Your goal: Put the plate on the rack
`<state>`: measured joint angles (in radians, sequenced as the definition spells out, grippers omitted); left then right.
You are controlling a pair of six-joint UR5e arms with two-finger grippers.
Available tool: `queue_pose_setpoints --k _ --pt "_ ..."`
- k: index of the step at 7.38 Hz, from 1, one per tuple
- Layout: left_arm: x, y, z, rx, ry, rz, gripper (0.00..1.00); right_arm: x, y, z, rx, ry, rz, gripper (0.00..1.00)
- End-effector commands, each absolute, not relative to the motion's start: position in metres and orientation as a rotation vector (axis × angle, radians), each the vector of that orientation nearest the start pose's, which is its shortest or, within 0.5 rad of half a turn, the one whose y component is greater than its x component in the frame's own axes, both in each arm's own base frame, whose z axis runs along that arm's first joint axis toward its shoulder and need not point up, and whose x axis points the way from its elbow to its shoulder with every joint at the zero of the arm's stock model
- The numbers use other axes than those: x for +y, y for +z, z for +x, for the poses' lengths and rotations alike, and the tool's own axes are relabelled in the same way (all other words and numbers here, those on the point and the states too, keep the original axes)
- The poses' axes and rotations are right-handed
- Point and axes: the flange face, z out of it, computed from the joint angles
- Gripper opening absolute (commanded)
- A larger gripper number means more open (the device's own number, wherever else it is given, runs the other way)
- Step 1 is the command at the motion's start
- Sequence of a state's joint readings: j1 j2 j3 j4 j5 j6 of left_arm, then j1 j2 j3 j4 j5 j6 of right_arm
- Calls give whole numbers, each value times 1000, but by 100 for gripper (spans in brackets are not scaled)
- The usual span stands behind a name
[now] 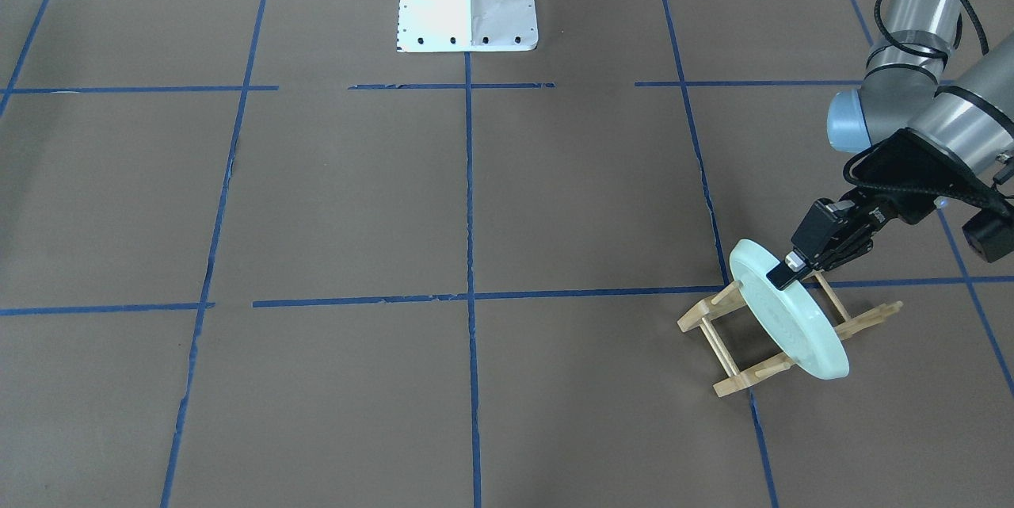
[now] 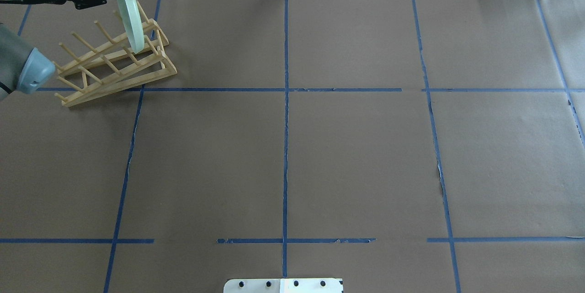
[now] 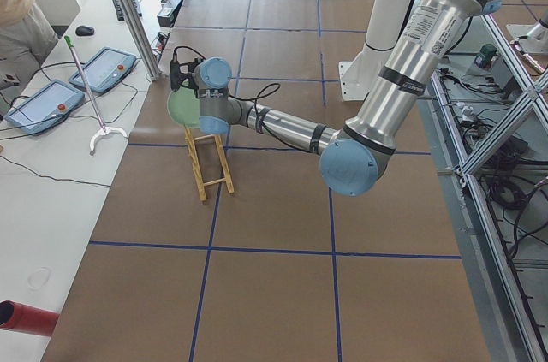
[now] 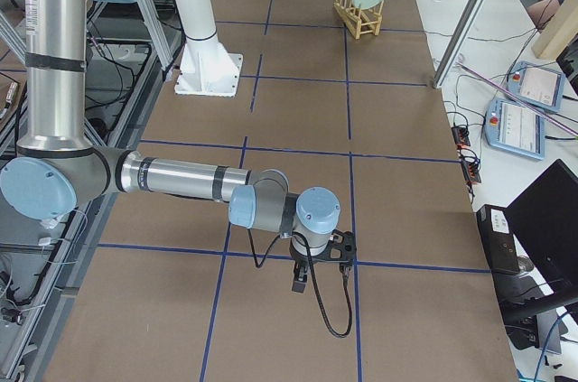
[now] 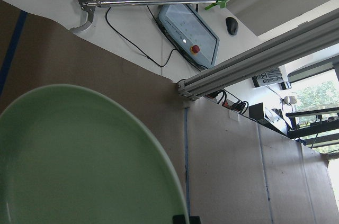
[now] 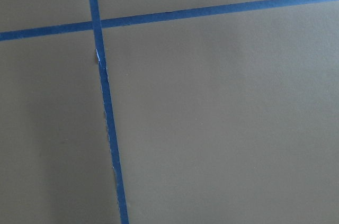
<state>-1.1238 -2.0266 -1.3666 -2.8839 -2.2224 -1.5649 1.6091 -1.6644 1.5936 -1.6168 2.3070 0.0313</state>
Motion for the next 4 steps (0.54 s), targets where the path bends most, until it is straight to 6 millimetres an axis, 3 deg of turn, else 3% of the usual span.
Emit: queue_pose_setpoints --k 1,4 --pt "-619 351 219 1526 -369 365 0 -439 698 83 -736 107 -108 100" --pt "-621 355 222 1520 -373 356 0 -441 695 84 -734 75 -83 100"
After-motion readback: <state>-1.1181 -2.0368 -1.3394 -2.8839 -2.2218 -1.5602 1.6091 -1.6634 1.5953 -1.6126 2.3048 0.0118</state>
